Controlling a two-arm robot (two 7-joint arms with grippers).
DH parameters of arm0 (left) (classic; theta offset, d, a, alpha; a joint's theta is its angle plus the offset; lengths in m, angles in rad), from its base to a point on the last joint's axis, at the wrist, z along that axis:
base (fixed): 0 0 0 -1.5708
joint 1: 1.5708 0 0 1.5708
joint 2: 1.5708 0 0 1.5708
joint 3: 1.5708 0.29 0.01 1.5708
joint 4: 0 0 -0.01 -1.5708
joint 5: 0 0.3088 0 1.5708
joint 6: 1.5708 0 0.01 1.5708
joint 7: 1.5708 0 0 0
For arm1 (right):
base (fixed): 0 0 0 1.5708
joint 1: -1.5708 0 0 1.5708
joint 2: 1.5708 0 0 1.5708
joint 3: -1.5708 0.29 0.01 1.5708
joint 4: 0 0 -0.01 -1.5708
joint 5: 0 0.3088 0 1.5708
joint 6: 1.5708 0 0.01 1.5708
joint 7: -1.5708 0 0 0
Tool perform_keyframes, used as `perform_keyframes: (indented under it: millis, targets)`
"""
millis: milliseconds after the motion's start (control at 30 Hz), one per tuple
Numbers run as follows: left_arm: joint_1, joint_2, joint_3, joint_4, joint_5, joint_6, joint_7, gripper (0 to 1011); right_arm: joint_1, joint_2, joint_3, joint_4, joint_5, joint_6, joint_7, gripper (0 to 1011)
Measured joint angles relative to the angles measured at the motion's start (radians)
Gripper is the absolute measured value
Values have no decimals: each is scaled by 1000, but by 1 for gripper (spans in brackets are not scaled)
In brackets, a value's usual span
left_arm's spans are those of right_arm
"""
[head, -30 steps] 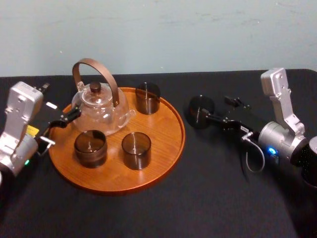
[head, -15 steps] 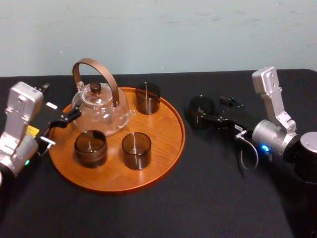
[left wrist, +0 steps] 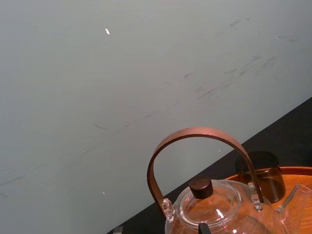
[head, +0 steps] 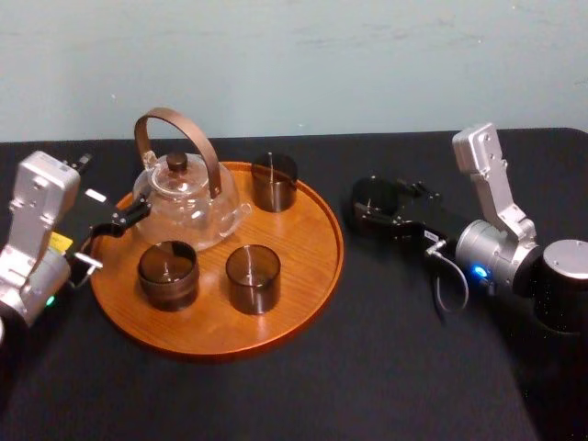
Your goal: Pick up the glass from the table and place it on the tray.
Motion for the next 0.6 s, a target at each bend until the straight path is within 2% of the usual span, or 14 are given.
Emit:
perform_keyframes:
  millis: [433,600]
  targets:
    - [0,0,0,0,0,0,0,1001,8,-5,-5,9,-13,-5,-1,1002]
    - [0,0,0,0,0,0,0,1001,7,-4,-4,8,-12,-5,-1,894]
